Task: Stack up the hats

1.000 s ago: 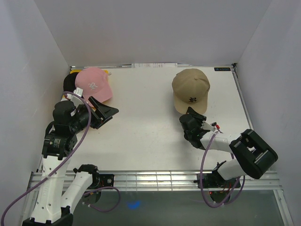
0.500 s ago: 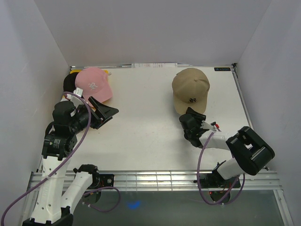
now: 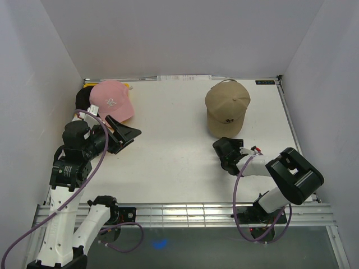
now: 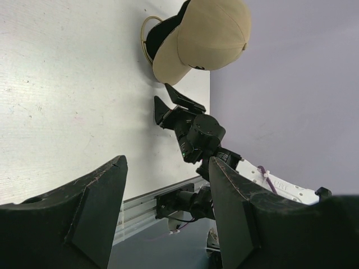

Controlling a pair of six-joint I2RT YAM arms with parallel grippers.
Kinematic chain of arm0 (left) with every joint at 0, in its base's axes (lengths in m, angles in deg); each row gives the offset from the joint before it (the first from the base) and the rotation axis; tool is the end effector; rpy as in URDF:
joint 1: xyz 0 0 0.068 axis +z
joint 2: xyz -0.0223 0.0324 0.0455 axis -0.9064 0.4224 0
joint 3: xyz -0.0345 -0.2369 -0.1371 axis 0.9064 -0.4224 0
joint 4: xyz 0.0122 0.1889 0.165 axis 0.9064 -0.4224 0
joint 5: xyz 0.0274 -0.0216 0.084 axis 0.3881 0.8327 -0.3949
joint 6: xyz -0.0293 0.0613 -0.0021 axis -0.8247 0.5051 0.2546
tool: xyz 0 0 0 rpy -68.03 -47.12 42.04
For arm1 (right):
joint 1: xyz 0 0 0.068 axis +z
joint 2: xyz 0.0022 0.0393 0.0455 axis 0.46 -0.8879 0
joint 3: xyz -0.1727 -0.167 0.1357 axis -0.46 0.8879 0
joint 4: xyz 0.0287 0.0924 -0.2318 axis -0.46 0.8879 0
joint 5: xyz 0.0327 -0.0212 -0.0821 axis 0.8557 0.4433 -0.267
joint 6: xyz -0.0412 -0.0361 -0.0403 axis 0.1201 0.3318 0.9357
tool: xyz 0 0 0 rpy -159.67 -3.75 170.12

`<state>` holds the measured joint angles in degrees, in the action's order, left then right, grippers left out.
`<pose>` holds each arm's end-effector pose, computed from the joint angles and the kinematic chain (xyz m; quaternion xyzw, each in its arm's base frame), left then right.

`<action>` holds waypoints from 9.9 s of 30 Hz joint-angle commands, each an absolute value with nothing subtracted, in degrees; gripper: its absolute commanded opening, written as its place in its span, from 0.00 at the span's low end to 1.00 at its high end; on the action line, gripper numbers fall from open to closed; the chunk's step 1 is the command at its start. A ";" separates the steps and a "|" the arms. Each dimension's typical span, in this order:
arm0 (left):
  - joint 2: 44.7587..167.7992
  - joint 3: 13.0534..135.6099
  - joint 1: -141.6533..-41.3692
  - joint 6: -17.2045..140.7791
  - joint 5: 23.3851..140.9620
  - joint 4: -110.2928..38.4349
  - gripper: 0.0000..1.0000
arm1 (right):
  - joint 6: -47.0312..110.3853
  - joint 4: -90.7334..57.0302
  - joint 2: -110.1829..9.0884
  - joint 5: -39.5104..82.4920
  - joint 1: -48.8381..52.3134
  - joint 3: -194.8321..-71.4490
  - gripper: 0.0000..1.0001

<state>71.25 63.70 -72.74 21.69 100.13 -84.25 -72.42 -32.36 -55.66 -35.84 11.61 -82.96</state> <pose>0.1200 -0.0407 0.3749 -0.1946 0.8076 -0.4253 0.3593 0.2167 0.1219 0.1269 0.6216 0.5879 0.2284 0.4646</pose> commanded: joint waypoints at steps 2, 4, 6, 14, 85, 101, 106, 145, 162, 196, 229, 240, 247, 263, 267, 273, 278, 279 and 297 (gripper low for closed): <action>70.60 63.60 -73.01 22.39 99.31 -84.35 0.70 | -68.04 -25.09 -56.48 -33.52 11.19 -82.73 0.59; 70.69 63.60 -73.10 22.30 99.40 -84.44 0.70 | -67.07 -25.01 -56.22 -33.26 11.11 -82.99 0.59; 70.51 63.34 -73.10 22.13 99.31 -84.44 0.70 | -66.10 -24.92 -55.43 -32.38 11.11 -83.00 0.59; 70.86 63.25 -73.01 22.13 98.43 -84.35 0.70 | -64.88 -19.22 -49.63 -29.40 11.19 -81.41 0.59; 75.70 88.21 -71.34 30.83 90.43 -103.07 0.78 | -31.03 -46.88 -108.59 7.81 26.13 -164.28 0.67; 77.37 96.64 -71.34 31.36 95.44 -107.38 0.78 | -39.73 -48.21 -120.55 -7.94 27.98 -176.77 0.67; 77.89 97.17 -71.34 31.27 95.88 -107.03 0.78 | -41.05 -49.08 -122.13 -9.96 27.81 -177.74 0.64; 76.49 95.67 -71.34 29.86 94.30 -105.27 0.77 | -49.49 -69.83 -120.03 -1.09 26.49 -177.83 0.08; 80.00 105.34 -71.34 27.84 94.66 -102.02 0.82 | -47.91 -74.31 -109.67 0.14 27.63 -172.48 0.08; 90.64 76.00 -71.86 0.42 113.56 -46.21 0.86 | -47.10 -23.42 -37.76 -31.94 25.79 -133.54 0.08; 89.85 61.32 -103.85 -2.75 81.58 -28.72 0.96 | -55.73 -46.54 -34.42 -29.84 25.70 -117.98 0.08; 90.73 58.15 -105.35 -6.79 74.36 -21.95 0.96 | -58.01 -52.69 -33.89 -27.55 25.87 -113.32 0.08; 91.17 57.28 -105.44 -7.14 69.96 -19.75 0.96 | -58.45 -54.53 -32.05 -28.07 26.22 -110.42 0.08; 93.36 56.91 -105.44 -9.52 66.18 -14.65 0.86 | -58.36 -56.91 -30.11 -25.44 27.01 -106.99 0.08; 94.59 58.50 -105.35 -9.16 66.71 -14.57 0.77 | -57.84 -56.47 -29.06 -25.53 27.02 -105.67 0.08; 95.47 59.11 -105.44 -9.08 67.06 -15.18 0.50 | -55.55 -53.23 -26.69 -26.67 27.10 -104.79 0.08; 97.49 62.80 -105.09 -8.37 68.55 -20.27 0.30 | -52.92 -47.70 -24.40 -27.37 27.10 -105.40 0.08; 97.93 63.59 -105.00 -8.28 68.90 -21.67 0.26 | -52.39 -45.85 -23.62 -27.46 27.10 -106.28 0.08; 116.98 83.27 -100.61 -10.04 84.19 -37.77 0.00 | -36.39 -19.20 -25.28 -26.34 19.21 -124.31 0.08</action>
<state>112.56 80.51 -101.13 -14.20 82.53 -31.33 -42.02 -20.43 -26.07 -33.63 21.73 -122.10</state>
